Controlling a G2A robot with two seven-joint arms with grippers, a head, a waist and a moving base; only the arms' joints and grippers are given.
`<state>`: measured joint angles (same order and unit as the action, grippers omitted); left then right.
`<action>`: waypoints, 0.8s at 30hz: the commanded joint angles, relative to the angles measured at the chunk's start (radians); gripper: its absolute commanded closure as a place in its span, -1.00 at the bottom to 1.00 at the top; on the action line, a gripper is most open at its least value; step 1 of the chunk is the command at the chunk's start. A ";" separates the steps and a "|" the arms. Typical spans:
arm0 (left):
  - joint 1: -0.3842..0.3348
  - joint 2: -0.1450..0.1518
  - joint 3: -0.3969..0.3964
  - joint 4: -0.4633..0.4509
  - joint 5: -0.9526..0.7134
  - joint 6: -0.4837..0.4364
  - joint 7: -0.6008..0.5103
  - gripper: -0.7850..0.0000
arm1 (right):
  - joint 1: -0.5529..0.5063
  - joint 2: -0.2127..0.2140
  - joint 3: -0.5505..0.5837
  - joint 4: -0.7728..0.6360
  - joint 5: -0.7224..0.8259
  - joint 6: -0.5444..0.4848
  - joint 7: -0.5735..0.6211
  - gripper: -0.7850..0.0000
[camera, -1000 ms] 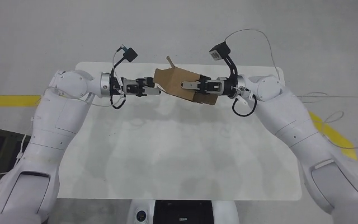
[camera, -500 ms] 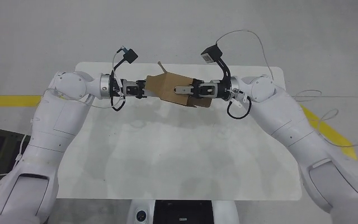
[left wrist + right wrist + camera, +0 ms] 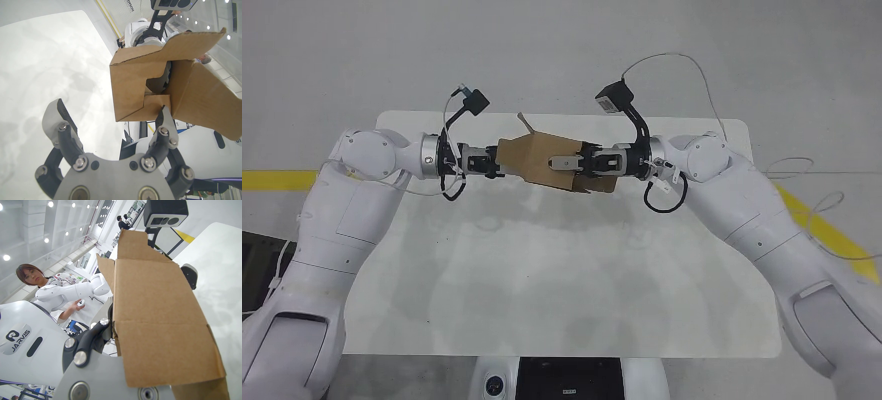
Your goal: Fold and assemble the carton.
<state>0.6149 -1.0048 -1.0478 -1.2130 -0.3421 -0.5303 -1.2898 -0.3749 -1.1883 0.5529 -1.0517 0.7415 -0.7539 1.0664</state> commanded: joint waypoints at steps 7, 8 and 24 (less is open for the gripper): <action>-0.003 0.002 -0.005 0.015 -0.005 0.006 0.006 -1.00 | -0.001 0.006 0.003 0.012 0.006 0.000 0.000 1.00; -0.006 0.003 -0.008 0.023 -0.001 0.008 0.013 -1.00 | -0.003 0.008 0.003 0.011 0.008 0.003 0.003 1.00; -0.063 -0.002 -0.025 0.139 0.039 0.050 0.130 -1.00 | -0.022 0.030 -0.005 -0.101 0.044 0.091 0.091 1.00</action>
<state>0.5541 -1.0051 -1.0763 -1.0755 -0.3048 -0.4809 -1.1628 -0.3976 -1.1586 0.5493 -1.1470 0.7845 -0.6673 1.1532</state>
